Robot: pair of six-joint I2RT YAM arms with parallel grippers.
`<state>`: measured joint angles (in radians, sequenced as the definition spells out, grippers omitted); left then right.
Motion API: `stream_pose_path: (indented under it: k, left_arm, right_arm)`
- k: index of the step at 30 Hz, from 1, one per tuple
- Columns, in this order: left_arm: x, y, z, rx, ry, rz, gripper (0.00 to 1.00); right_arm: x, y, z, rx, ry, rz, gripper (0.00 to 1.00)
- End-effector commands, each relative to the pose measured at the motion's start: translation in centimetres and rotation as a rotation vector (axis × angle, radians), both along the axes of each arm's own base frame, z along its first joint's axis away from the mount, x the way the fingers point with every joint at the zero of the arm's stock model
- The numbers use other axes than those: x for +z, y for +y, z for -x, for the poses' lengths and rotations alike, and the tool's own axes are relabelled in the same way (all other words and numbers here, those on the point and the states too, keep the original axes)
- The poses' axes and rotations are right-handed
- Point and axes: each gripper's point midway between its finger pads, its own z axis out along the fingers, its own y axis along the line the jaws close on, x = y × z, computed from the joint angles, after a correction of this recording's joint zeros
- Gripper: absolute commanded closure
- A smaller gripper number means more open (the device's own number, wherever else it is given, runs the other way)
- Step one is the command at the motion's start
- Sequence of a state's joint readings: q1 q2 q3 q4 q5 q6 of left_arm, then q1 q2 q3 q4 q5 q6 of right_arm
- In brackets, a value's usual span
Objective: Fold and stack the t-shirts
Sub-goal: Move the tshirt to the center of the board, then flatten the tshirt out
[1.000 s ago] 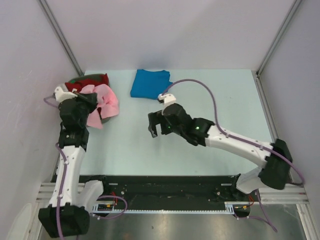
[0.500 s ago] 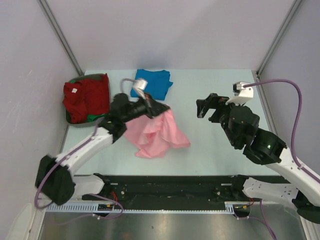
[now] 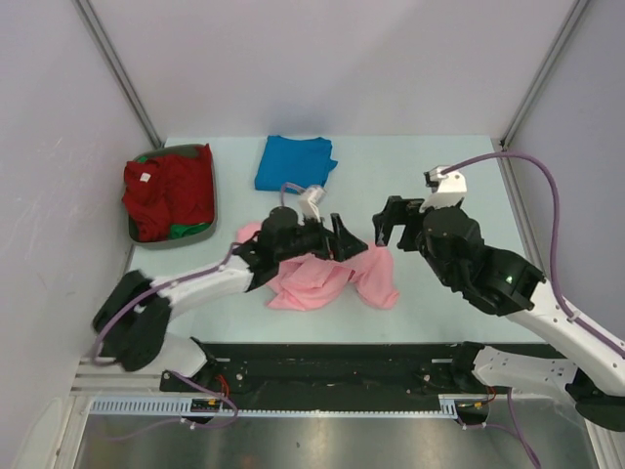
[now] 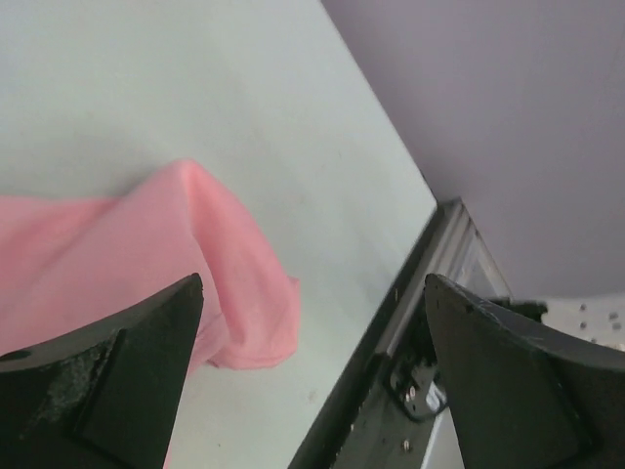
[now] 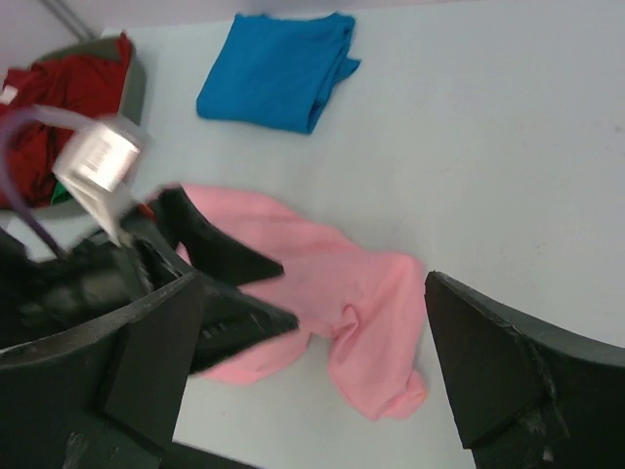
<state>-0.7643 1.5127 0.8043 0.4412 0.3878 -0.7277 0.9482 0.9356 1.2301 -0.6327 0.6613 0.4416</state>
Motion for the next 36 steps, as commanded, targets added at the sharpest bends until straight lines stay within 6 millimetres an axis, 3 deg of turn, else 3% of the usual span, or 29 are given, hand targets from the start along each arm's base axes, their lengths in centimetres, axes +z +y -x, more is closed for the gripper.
stream_pose_path:
  k: [1, 2, 3, 4, 6, 8, 9, 10, 11, 12, 14, 15, 18, 20, 23, 31, 36]
  left_arm:
    - [7.4, 7.0, -3.0, 0.334, -0.191, -0.117, 0.0]
    - [10.2, 8.8, -3.1, 0.4, -0.239, -0.118, 0.0]
    - [10.2, 11.1, -3.9, 0.496, -0.236, -0.174, 0.0]
    - [8.4, 13.4, -3.6, 0.54, -0.18, -0.279, 0.0]
    - [9.0, 17.3, -3.8, 0.635, -0.139, -0.309, 0.0]
    - [6.9, 19.7, -2.7, 0.646, -0.065, -0.354, 0.0]
    - [7.1, 21.4, -2.4, 0.687, -0.064, -0.341, 0.0]
    - [6.1, 22.5, -1.9, 0.704, -0.037, -0.364, 0.0]
    - [4.3, 23.5, -1.3, 0.72, 0.003, -0.384, 0.0]
    - [3.8, 24.9, -1.3, 0.759, 0.02, -0.386, 0.0]
    - [2.1, 26.5, -0.1, 0.791, 0.061, -0.397, 0.0]
    - [1.7, 27.9, -0.2, 0.834, 0.081, -0.399, 0.0]
    - [0.0, 30.0, 0.8, 0.9, 0.15, -0.406, 0.0]
    - [-0.8, 30.8, 1.4, 0.927, 0.167, -0.4, 0.0]
    - [-1.4, 31.7, 1.7, 0.966, 0.175, -0.387, 0.01]
    - [-0.2, 34.7, 2.3, 1.125, 0.174, -0.343, 0.0]
    - [0.3, 36.0, 2.7, 1.182, 0.177, -0.345, 0.0]
  right_arm:
    - [-2.6, 4.3, 2.0, 0.236, 0.085, 0.067, 0.0]
    - [-3.2, 5.4, 2.5, 0.302, 0.104, 0.08, 0.0]
    - [-3.7, 6.5, 3.0, 0.352, 0.118, 0.091, 0.0]
    - [-5.2, 7.8, 3.1, 0.398, 0.155, 0.129, 0.0]
    - [-7.2, 10.3, 4.3, 0.528, 0.212, 0.164, 0.0]
    - [-10.3, 12.7, 4.9, 0.605, 0.284, 0.23, 0.0]
    - [-11.0, 13.7, 5.1, 0.635, 0.281, 0.251, 0.0]
    - [-11.8, 14.8, 5.9, 0.685, 0.288, 0.274, 0.0]
    - [-14.1, 16.4, 6.7, 0.75, 0.34, 0.307, 0.0]
    - [-14.4, 17.5, 7.0, 0.785, 0.332, 0.32, 0.0]
    - [-17.2, 19.6, 8.7, 0.865, 0.368, 0.389, 0.0]
    - [-17.7, 20.4, 8.9, 0.891, 0.361, 0.41, 0.0]
    - [-20.3, 22.5, 10.6, 0.966, 0.377, 0.466, 0.0]
    - [-20.9, 23.8, 11.6, 1.02, 0.369, 0.479, 0.0]
    - [-21.8, 25.5, 11.3, 1.022, 0.332, 0.516, 0.0]
    - [-22.8, 29.7, 10.6, 1.098, 0.213, 0.592, 0.0]
    - [-26.4, 31.0, 10.2, 1.143, 0.248, 0.696, 0.0]
